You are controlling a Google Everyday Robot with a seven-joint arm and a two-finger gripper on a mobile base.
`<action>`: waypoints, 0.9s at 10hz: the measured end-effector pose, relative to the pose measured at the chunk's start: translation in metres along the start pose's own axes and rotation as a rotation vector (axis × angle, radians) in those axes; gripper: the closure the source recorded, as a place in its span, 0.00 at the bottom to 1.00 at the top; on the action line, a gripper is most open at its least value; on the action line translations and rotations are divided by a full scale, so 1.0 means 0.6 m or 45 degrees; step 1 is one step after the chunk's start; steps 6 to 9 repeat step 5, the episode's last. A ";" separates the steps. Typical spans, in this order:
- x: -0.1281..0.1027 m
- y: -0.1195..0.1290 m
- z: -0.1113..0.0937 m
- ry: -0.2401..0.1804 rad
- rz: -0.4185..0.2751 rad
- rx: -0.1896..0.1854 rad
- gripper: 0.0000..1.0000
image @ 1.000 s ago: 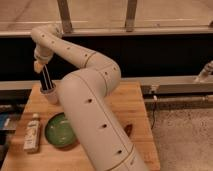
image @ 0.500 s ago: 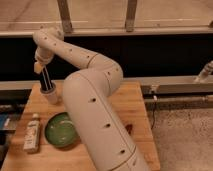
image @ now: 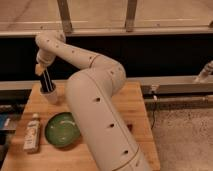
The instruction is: Place the eraser in the ceramic cup
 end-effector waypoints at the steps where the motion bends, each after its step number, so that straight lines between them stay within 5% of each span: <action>1: 0.002 -0.001 -0.001 -0.001 0.001 -0.001 1.00; 3: 0.000 0.001 0.001 -0.001 -0.001 -0.003 0.91; 5: -0.001 0.002 0.001 -0.002 -0.002 -0.004 0.69; 9: -0.001 0.002 0.001 -0.002 -0.002 -0.004 0.69</action>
